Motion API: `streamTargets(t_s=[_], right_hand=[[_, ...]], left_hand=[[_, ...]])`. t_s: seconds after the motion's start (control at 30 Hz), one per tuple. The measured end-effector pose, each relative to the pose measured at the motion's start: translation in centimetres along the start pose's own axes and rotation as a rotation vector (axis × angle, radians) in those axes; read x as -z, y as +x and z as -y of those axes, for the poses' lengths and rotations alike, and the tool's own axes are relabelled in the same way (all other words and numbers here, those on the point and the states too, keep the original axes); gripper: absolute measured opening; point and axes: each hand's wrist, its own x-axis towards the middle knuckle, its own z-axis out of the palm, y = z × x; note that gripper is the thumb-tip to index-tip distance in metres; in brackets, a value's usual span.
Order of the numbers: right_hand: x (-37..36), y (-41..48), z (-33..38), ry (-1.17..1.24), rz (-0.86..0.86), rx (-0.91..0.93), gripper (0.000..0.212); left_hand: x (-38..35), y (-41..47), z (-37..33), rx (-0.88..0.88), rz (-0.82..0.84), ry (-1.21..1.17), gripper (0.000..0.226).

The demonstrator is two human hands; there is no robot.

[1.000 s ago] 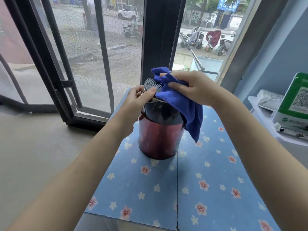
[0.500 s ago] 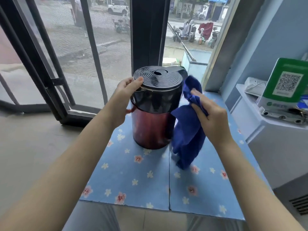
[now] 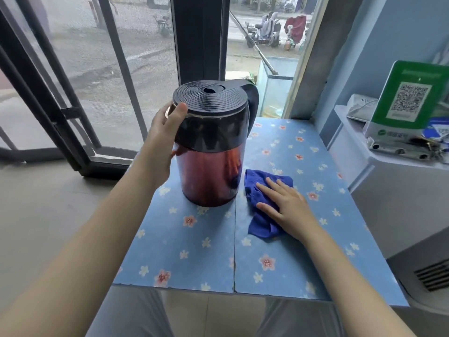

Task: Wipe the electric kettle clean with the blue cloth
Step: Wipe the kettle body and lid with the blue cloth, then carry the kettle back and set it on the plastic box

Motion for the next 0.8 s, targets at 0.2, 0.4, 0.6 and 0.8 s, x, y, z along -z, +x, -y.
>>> streamTargets(t_s=[0.2,0.4,0.6,0.8], right_hand=[[0.2,0.7,0.2,-0.044,-0.007,-0.056,0.076],[1.1,1.0,-0.1,0.019,0.123,-0.050,0.056],[6.4,3.5,3.1,0.626,-0.055,-0.056,0.053],[11.3,7.9,8.1,0.979,-0.176,0.040,0.054]], left_hand=[[-0.1,-0.4,1.2,-0.102,0.018,0.012,0.043],[-0.2,-1.0,3.0,-0.098,-0.018,-0.040,0.082],[0.7,-1.5,5.2,-0.027,-0.018,0.001,0.117],[1.4,-2.6,6.9,0.086,0.044,0.115,0.127]])
